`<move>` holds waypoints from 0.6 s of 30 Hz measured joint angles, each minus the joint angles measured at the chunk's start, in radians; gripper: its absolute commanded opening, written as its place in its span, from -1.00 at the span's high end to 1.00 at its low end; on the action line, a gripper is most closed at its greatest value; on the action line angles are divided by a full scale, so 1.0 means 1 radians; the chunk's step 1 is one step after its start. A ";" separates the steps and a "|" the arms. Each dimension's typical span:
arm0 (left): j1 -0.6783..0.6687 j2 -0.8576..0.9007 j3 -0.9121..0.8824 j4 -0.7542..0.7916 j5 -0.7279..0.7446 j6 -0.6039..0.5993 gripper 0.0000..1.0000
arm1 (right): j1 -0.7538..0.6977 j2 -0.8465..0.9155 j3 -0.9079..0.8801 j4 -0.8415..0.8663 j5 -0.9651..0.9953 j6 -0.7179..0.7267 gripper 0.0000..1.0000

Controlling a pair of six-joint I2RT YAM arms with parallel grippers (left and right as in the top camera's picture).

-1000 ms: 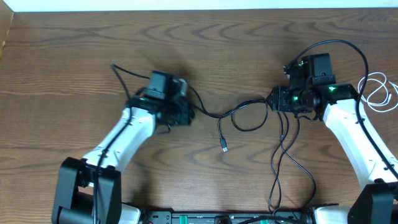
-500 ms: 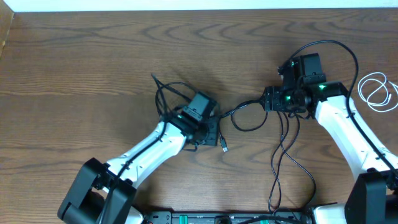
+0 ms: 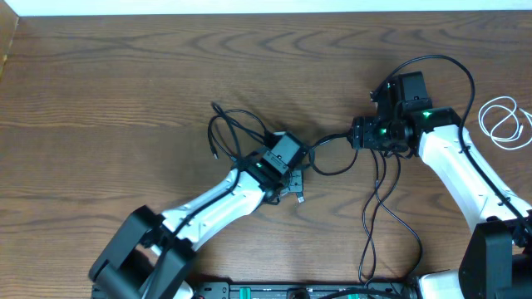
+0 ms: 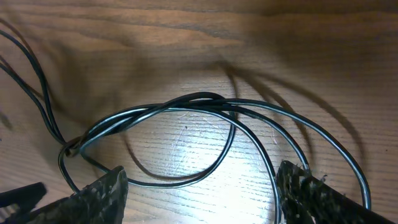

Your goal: Untangle cables

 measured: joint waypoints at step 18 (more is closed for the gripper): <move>-0.050 0.052 0.000 0.047 -0.021 -0.047 0.73 | 0.000 0.000 0.000 -0.013 -0.009 -0.053 -0.96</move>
